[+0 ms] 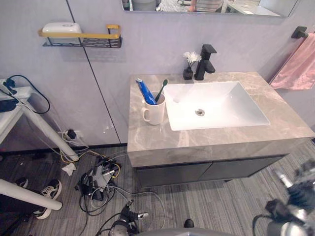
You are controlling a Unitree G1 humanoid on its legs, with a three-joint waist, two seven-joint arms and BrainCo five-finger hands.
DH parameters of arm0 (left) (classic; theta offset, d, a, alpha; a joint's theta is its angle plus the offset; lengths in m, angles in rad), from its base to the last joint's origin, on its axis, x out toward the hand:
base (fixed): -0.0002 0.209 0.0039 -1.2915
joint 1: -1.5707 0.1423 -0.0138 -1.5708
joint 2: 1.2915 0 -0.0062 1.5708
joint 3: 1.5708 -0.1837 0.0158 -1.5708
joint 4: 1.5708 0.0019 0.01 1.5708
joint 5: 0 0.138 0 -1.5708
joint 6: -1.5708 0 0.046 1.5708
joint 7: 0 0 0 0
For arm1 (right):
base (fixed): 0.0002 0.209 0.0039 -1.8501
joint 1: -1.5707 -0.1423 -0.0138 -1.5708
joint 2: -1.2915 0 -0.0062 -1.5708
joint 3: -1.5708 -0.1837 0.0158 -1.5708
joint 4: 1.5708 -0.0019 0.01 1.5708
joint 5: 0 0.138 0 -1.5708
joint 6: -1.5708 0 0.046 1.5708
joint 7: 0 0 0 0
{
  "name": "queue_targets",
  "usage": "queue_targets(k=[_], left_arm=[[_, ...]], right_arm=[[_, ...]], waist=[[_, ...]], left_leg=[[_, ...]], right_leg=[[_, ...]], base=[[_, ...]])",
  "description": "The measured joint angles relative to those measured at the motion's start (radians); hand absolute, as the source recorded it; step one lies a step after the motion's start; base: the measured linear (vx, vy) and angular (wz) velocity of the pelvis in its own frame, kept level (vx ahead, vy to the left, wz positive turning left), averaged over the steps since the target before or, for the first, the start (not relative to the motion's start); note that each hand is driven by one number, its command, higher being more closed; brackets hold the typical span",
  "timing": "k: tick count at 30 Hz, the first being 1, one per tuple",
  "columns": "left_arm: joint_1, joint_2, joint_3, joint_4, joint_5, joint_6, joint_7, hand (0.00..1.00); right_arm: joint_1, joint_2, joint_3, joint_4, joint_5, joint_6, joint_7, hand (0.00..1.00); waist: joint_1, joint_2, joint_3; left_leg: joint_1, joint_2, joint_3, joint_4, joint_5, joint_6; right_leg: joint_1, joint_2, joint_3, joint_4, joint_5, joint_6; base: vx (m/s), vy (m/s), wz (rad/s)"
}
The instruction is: Organize washtable
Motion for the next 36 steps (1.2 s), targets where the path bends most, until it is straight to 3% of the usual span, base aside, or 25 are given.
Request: queue_targets(k=[2,5,11,16,18,21,23,24,26,27,28,33,36], left_arm=[[-0.002,0.005,-0.03,0.002,0.009,0.0,0.009,0.0],[-0.022,0.013,-0.058,0.017,0.019,0.002,0.022,0.0],[-0.068,0.021,-0.138,0.051,0.022,0.009,0.048,0.0],[-0.081,0.027,-0.135,0.059,0.006,0.016,0.043,0.0],[-0.088,0.033,-0.089,0.064,-0.027,0.016,0.036,0.0],[-0.095,0.032,0.071,0.105,-0.192,0.026,0.034,0.0],[-0.091,0.041,0.145,0.107,-0.407,0.037,0.035,0.0],[-0.091,0.041,0.158,0.095,-0.462,0.041,0.036,0.0],[-0.081,0.029,0.177,-0.048,-0.669,0.042,0.041,0.0],[-0.071,0.023,0.177,-0.117,-0.715,0.04,0.041,0.0],[-0.063,0.008,0.178,-0.238,-0.803,0.015,0.043,0.0],[-0.078,-0.007,0.242,-0.634,-0.954,-0.083,0.074,0.0],[-0.087,-0.015,0.256,-0.876,-0.96,-0.12,0.11,0.0]], right_arm=[[0.01,-0.001,0.039,0.112,-0.091,0.036,-0.011,0.0],[0.008,-0.004,0.078,0.247,-0.168,0.047,-0.015,0.0],[-0.104,-0.045,0.089,0.754,-0.266,0.087,-0.047,0.0],[-0.226,-0.103,-0.047,1.208,-0.274,0.107,-0.023,0.0],[-0.226,-0.106,-0.094,1.273,-0.269,0.123,-0.009,0.0],[-0.221,-0.102,-0.125,1.309,-0.22,0.129,0.015,0.0],[-0.223,-0.1,-0.127,1.308,-0.215,0.129,0.03,0.0],[-0.226,-0.102,-0.125,1.308,-0.214,0.128,0.032,0.0],[-0.245,-0.109,-0.091,1.306,-0.213,0.125,0.032,0.0],[-0.249,-0.113,-0.077,1.304,-0.213,0.124,0.032,0.0],[-0.251,-0.117,-0.048,1.298,-0.213,0.121,0.031,0.0],[-0.259,-0.142,0.031,1.297,-0.212,0.102,0.042,0.0],[-0.255,-0.154,0.054,1.303,-0.205,0.096,0.05,0.0]], waist=[[0.003,0.002,0.003],[0.011,0.006,0.023],[0.034,0.023,0.047],[0.047,0.042,0.068],[0.061,0.043,0.068],[0.06,0.037,0.071],[0.063,0.034,0.075],[0.063,0.034,0.075],[0.076,0.035,0.074],[0.078,0.035,0.074],[0.084,0.036,0.073],[0.085,0.042,0.06],[0.084,0.05,0.052]], left_leg=[[0.007,-0.001,0.006,0.0,-0.001,-0.001],[0.022,-0.002,0.004,0.0,-0.001,0.001],[0.021,-0.007,-0.01,0.0,-0.002,0.002],[0.034,-0.019,-0.023,0.0,-0.011,0.013],[0.034,-0.019,-0.026,0.0,-0.013,0.012],[0.04,-0.018,-0.04,0.0,-0.016,0.009],[0.058,-0.018,-0.045,0.0,-0.023,0.002],[0.062,-0.019,-0.047,0.0,-0.024,0.001],[0.062,-0.018,-0.053,0.0,-0.027,-0.003],[0.061,-0.018,-0.056,0.0,-0.027,-0.003],[0.058,-0.018,-0.065,0.0,-0.028,-0.004],[0.065,-0.016,-0.08,0.001,-0.031,-0.009],[0.074,-0.016,-0.079,0.01,-0.028,-0.006]], right_leg=[[0.001,-0.007,0.006,0.008,-0.002,-0.003],[0.014,-0.002,0.003,0.018,-0.011,-0.009],[0.037,-0.001,-0.011,-0.009,-0.016,-0.017],[0.073,-0.005,-0.014,-0.039,-0.016,-0.017],[0.08,-0.002,-0.016,-0.048,-0.016,-0.017],[0.097,-0.001,-0.033,-0.057,-0.016,-0.017],[0.12,-0.001,-0.04,-0.058,-0.016,-0.017],[0.124,-0.001,-0.041,-0.058,-0.016,-0.017],[0.126,-0.001,-0.046,-0.056,-0.016,-0.017],[0.126,0.0,-0.048,-0.056,-0.017,-0.017],[0.128,0.0,-0.055,-0.055,-0.021,-0.016],[0.145,0.004,-0.068,-0.055,-0.03,-0.017],[0.151,0.004,-0.066,-0.055,-0.026,-0.01]], base=[[-0.02,0.008,-0.07],[-0.02,0.007,0.02],[-0.01,0.017,0.07],[0.02,0.028,0.09],[0.05,-0.002,0.05],[0.06,-0.02,0.1],[0.08,-0.029,0.09],[0.08,-0.027,0.07],[0.07,-0.024,0.06],[0.06,-0.024,0.09],[0.05,-0.02,0.14],[0.09,-0.026,0.08],[0.1,-0.011,-0.04]])
